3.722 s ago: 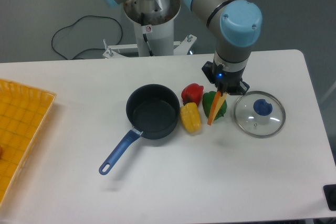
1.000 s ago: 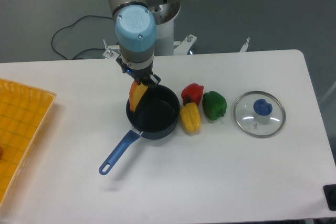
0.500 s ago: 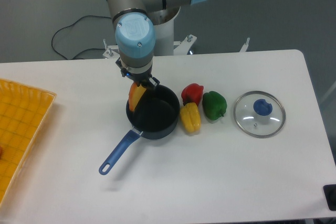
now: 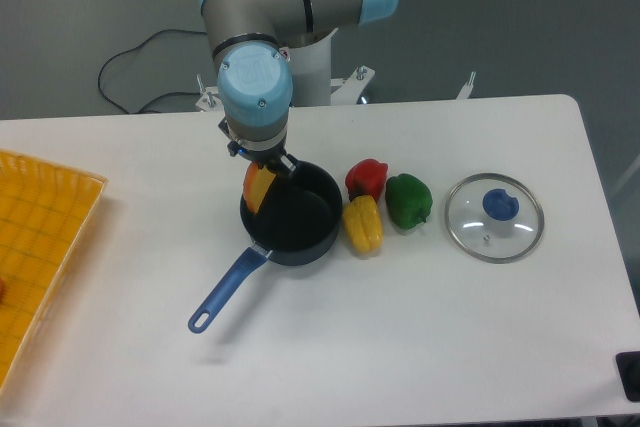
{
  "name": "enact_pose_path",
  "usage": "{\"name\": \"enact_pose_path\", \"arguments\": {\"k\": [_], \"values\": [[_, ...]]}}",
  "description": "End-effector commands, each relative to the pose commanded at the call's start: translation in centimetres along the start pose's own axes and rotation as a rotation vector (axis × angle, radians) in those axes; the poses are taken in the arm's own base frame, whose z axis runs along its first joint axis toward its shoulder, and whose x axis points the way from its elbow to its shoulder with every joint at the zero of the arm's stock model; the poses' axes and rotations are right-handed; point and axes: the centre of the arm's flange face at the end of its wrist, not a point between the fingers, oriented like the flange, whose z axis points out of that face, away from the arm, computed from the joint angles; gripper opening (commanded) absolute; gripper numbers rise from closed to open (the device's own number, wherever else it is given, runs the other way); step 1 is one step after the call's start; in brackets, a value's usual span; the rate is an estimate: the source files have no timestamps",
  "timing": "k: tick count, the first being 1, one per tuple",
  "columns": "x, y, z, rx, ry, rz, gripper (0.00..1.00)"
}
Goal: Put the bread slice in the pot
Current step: 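Open the gripper to release the bread slice inside the saucepan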
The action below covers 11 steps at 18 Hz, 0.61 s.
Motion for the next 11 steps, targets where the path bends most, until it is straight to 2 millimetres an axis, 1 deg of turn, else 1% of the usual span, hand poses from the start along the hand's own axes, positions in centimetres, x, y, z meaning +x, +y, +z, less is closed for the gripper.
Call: {"name": "enact_pose_path", "arguments": {"k": [3,4,5,6,9,11], "values": [[-0.2,-0.1,-0.1,0.001,-0.001,0.006,0.00],[-0.5,0.0,-0.8,0.009,-0.011,0.005,0.00],[-1.0,0.1,-2.0,0.023,-0.025,0.002,0.00],[-1.2,0.2,-2.6,0.029,-0.030,-0.003,0.00],[-1.4,0.0,-2.0,0.021,-0.025,-0.002,0.00],[-1.5,-0.1,-2.2,0.025,-0.028,-0.001,0.00]]}}
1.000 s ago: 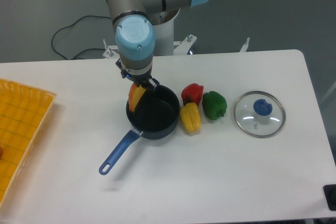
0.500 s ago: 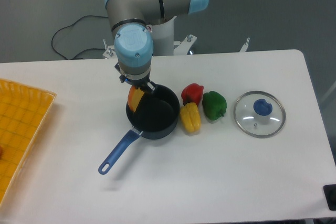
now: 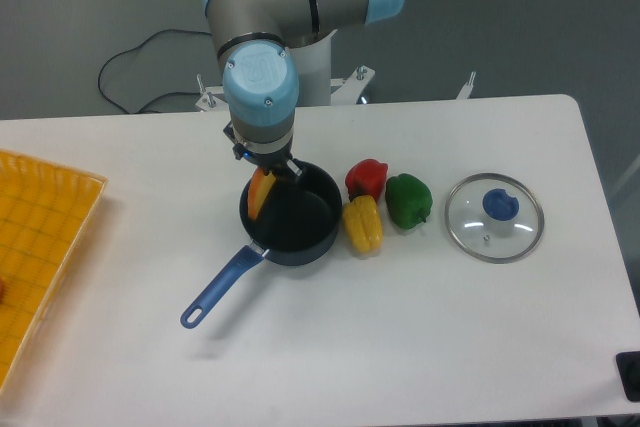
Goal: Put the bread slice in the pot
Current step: 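Open the gripper to release the bread slice inside the saucepan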
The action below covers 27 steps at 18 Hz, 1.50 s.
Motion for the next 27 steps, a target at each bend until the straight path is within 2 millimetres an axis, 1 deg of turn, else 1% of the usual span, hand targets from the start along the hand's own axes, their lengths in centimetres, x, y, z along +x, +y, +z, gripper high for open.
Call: {"name": "enact_pose_path", "arguments": {"k": [8,11,21,27], "values": [[0.3,-0.2,1.0,-0.011,0.013,0.001,0.00],[0.2,-0.9,2.0,-0.023,0.027,0.003,0.00],[0.4,-0.8,2.9,-0.034,0.038,0.003,0.00],[0.4,-0.9,3.0,-0.036,0.040,0.005,0.00]]}}
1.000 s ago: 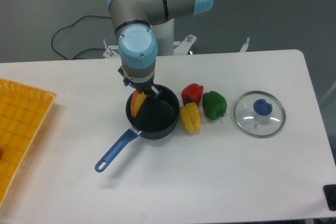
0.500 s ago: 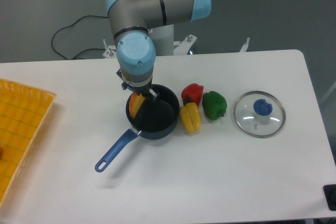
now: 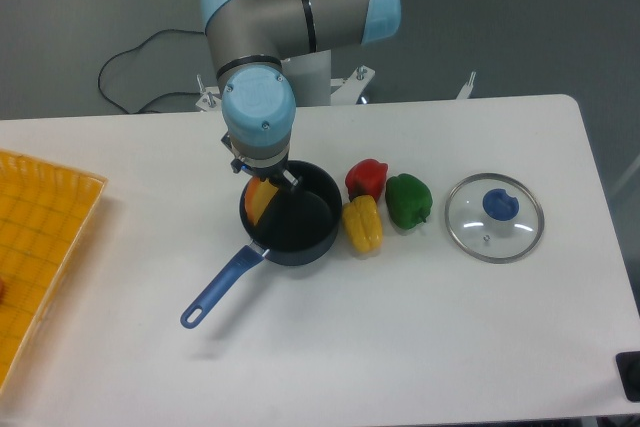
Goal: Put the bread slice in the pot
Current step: 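Open the gripper to release the bread slice inside the saucepan, then push the bread slice down into the saucepan with the gripper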
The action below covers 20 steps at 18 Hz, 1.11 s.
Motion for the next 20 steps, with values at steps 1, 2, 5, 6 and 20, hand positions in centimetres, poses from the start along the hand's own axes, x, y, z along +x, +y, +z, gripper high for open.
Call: {"name": "enact_pose_path", "arguments": {"k": [1,2,5,6,20], "values": [[-0.1,-0.1,0.1,-0.002,0.002,0.000,0.00],[-0.2,-0.1,0.3,-0.004,0.005,-0.002,0.00],[-0.1,-0.4,0.6,-0.009,0.009,0.004,0.05],[-0.1,-0.4,0.8,-0.013,0.010,0.005,0.16],[-1.6,0.2,-0.3,0.006,-0.006,-0.010,1.00]]}}
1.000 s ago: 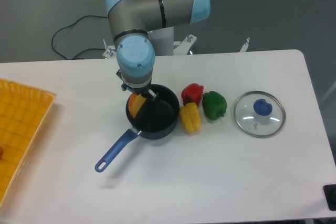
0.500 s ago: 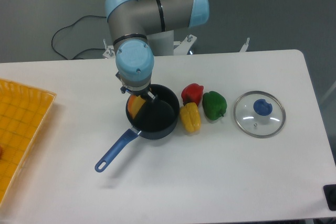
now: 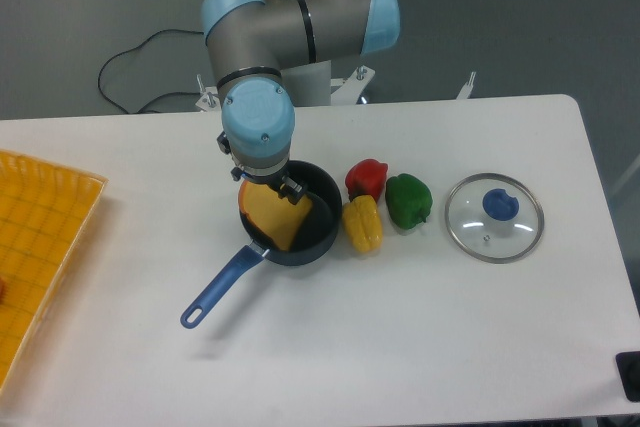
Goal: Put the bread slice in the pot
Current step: 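Push the bread slice down into the saucepan with the gripper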
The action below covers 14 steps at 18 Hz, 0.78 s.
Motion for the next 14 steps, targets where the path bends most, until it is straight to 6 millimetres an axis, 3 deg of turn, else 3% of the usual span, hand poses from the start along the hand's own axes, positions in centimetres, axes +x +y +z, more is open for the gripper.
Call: {"name": "enact_pose_path", "arguments": {"k": [5,9,14], "values": [[1.0,-0.3,0.9,-0.018,0.012,0.008,1.00],[4.2,-1.7,3.7,-0.064,0.037,0.053,1.00],[4.7,-1.8,4.7,-0.046,0.010,0.041,1.00]]}}
